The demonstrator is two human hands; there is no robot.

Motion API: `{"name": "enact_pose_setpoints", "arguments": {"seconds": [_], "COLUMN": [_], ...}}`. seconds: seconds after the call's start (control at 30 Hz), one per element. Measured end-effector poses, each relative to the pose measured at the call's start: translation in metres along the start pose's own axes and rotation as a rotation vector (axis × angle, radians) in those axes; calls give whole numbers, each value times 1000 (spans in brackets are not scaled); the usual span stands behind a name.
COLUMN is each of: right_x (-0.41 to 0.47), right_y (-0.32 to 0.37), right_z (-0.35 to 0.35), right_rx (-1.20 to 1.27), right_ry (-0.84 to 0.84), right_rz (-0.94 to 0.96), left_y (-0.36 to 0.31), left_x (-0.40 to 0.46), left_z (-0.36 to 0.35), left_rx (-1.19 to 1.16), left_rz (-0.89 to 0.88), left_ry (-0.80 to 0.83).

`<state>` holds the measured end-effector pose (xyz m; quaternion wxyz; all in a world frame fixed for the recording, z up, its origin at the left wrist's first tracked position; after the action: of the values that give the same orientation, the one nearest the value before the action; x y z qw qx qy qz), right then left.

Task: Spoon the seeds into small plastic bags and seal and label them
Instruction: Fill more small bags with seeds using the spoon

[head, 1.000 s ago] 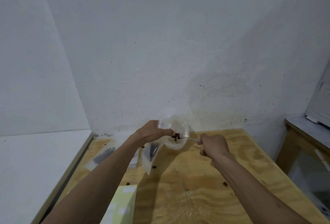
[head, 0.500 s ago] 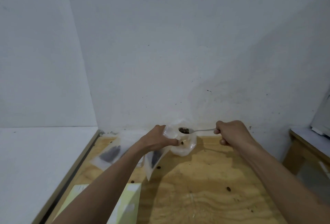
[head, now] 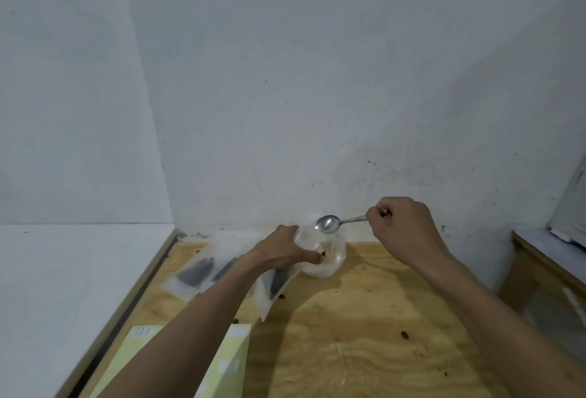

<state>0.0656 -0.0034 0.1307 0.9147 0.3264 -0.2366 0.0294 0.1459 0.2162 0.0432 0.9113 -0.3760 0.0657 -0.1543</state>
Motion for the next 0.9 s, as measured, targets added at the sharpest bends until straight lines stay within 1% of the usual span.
{"name": "enact_pose_setpoints", "arguments": {"seconds": [0.03, 0.1, 0.23, 0.3, 0.4, 0.43, 0.63, 0.7, 0.8, 0.83, 0.9], "right_x": [-2, -11, -33, -35, -34, -34, -22, -17, -13, -13, -14], "right_y": [-1, -2, -3, -9, -14, -13, -24, -30, -41, -43, -50], "right_z": [-1, -12, -49, -67, -87, -90, -109, -115, -123, -124, -124], "right_rx": [-30, -128, -400, -461, -499, -465, -12, 129, 361, 450, 574], "right_ry": [-12, 17, 210, 207, 178, 172, 40, 38, 59, 61, 42], "right_rz": [18, 64, 171, 109, -3, -56, -486, -639, -885, -943, -996], "left_y": [1, 3, 8, 8, 2, 1, -5, -5, -6, -4, 2], "left_x": [1, 1, 6, 6, 5, 5, 11, 12, 12, 13, 14], "left_z": [0, -3, -9, -13, -13, -12, -4, -3, -1, 0, 1], "left_rx": [6, 12, 49, 51, 79, 80, 110, 139, 124, 104, 63], "left_rz": [19, 57, 103, 98, 44, 21, -4, -9, -13, -18, -11], "left_ry": [24, 64, 55, 43, 29, 23, 0, 7, 28, 36, 40]}}
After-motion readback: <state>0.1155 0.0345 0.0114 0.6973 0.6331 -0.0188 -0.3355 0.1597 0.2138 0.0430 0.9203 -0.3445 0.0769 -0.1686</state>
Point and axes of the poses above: each hand's wrist, its own x-axis towards the middle knuckle, its own z-axis out of the back of the hand, y = z × x, the point moved 1 cm from there along x, towards the middle knuckle, and after that the axes turned 2 degrees about -z, right-handed, at the moved point
